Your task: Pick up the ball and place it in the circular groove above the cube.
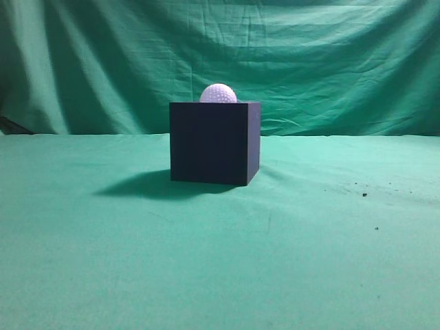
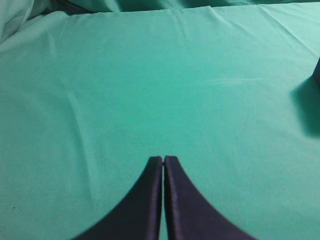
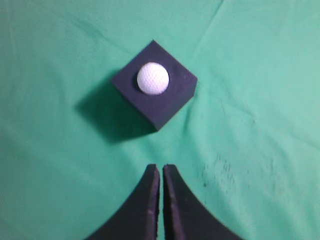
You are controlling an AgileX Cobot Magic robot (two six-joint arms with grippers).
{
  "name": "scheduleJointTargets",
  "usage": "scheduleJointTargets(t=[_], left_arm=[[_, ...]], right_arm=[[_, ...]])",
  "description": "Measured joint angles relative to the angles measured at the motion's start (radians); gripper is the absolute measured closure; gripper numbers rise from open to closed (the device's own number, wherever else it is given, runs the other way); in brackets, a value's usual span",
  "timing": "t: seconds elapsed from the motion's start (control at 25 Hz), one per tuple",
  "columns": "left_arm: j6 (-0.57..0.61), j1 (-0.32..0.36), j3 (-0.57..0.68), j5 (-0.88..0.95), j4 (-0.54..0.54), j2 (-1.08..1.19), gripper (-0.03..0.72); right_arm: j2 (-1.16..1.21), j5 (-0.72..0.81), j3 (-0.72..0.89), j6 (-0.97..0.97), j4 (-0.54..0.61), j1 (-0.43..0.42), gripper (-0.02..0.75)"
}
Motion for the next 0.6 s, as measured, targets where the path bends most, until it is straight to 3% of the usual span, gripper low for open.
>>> scheduleJointTargets(t=[0.36, 0.6], left_arm=[[0.0, 0.0, 0.0, 0.0, 0.0, 0.0, 0.688], [0.0, 0.0, 0.0, 0.0, 0.0, 0.0, 0.688]], right_arm=[[-0.372, -0.205, 0.472, 0.046, -0.004, 0.0, 0.738], [-0.598, -0.318, 0.702, 0.056, 0.011, 0.0, 0.738]])
